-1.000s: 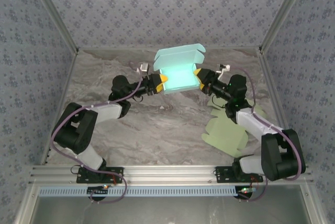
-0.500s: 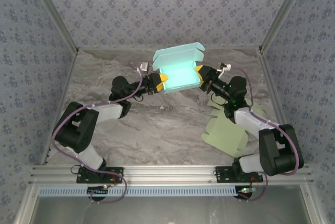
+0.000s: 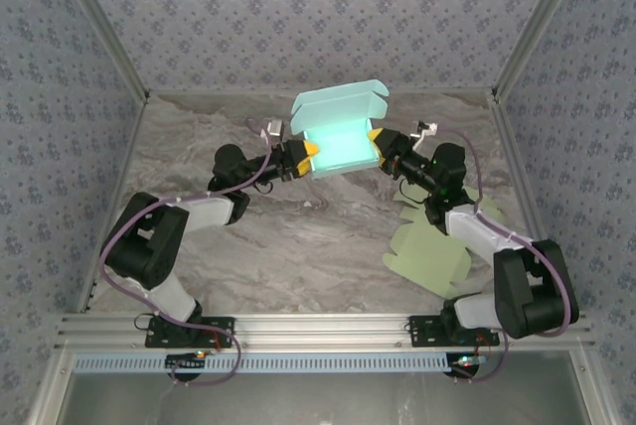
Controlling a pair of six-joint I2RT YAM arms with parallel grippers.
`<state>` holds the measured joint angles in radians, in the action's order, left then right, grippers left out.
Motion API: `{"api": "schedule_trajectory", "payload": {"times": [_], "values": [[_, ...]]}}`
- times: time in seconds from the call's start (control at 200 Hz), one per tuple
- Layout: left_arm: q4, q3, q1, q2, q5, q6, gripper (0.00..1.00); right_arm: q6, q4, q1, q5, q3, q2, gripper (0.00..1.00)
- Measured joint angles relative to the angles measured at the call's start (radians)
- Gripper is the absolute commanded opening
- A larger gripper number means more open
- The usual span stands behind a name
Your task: Fold the paper box
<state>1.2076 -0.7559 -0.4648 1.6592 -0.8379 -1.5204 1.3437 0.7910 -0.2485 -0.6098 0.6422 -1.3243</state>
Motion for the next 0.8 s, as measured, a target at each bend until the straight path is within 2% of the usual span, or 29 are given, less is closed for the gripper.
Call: {"api": "schedule_trajectory", "payload": {"times": [0.115, 0.355, 0.395, 0.44, 0.515, 0.8], "values": [[0.0, 0.0, 0.0, 0.0, 0.0, 0.0, 0.38, -0.05, -0.059, -0.004, 0.012, 0.018, 0.014, 0.4], [-0.024, 0.001, 0.0, 0.008, 0.0, 0.004, 0.38, -0.132, -0.156, -0.007, 0.021, 0.037, 0.022, 0.41], [-0.026, 0.002, 0.0, 0.011, -0.001, 0.005, 0.39, -0.141, -0.17, -0.007, 0.022, 0.037, 0.024, 0.46], [-0.031, 0.004, 0.0, 0.013, -0.002, 0.007, 0.39, -0.15, -0.186, -0.008, 0.023, 0.037, 0.024, 0.56], [-0.036, 0.004, 0.0, 0.013, -0.004, 0.024, 0.39, -0.187, -0.228, -0.014, 0.019, 0.037, 0.024, 0.65], [-0.201, 0.024, 0.023, 0.013, -0.003, 0.176, 0.39, -0.298, -0.353, 0.027, 0.012, 0.029, 0.064, 0.75]]}}
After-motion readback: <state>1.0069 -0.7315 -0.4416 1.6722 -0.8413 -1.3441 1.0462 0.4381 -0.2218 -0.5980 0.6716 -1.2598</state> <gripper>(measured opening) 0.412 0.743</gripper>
